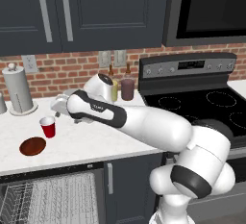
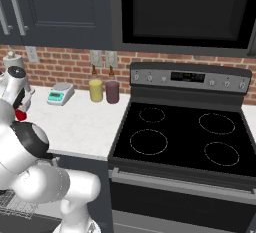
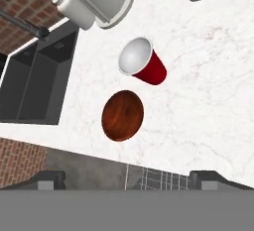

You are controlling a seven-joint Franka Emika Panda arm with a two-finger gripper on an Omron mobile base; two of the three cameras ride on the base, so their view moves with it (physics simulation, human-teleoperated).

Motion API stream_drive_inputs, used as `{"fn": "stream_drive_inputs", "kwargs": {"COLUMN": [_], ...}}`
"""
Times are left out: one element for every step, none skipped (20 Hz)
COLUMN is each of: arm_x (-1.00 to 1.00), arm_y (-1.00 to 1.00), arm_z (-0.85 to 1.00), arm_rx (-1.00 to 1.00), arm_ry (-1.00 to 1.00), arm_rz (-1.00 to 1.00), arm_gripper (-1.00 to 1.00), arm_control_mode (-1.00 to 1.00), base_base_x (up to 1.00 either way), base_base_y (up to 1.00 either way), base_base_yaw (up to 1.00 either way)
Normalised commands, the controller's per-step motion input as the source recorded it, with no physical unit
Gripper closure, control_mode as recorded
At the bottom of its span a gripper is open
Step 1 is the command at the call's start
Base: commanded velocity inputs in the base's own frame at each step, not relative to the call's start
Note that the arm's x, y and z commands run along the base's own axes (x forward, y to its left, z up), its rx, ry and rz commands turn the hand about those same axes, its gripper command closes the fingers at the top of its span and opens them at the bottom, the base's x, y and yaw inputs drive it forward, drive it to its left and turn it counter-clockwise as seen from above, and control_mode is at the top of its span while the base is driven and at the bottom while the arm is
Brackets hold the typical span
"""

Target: Pick up the cup and bowl from the counter, place them in the dishwasher, and close the dishwasher door.

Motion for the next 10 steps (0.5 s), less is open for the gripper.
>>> {"fn": "stream_drive_inputs", "kwargs": {"arm_x": [0.25, 0.41, 0.59, 0.78, 0.64, 0.61, 0.69, 0.70, 0.64, 0.44], "arm_y": [0.00, 0.00, -0.34, -0.56, -0.54, -0.60, -0.59, -0.57, -0.51, -0.34], "arm_z": [0.00, 0.00, -0.04, -0.16, 0.00, 0.00, -0.02, -0.04, -0.04, -0.04], "arm_rx": [0.00, 0.00, 0.00, 0.00, 0.00, 0.00, 0.00, 0.00, 0.00, 0.00], "arm_ry": [0.00, 0.04, 0.05, 0.03, 0.02, 0.02, 0.04, 0.09, 0.14, 0.11], "arm_rz": [-0.05, -0.03, 0.00, 0.00, 0.00, -0.05, -0.05, -0.05, -0.07, -0.09], "arm_gripper": [-1.00, -1.00, -1.00, -1.00, -1.00, -1.00, -1.00, -1.00, -1.00, -1.00], "arm_control_mode": [-1.00, -1.00, -1.00, -1.00, -1.00, -1.00, -1.00, -1.00, -1.00, -1.00], "base_base_x": [0.00, 0.00, 0.00, 0.00, 0.00, 0.00, 0.00, 0.00, 0.00, 0.00], "base_base_y": [0.00, 0.00, 0.00, 0.00, 0.00, 0.00, 0.00, 0.00, 0.00, 0.00], "base_base_yaw": [0.00, 0.00, 0.00, 0.00, 0.00, 0.00, 0.00, 0.00, 0.00, 0.00]}}
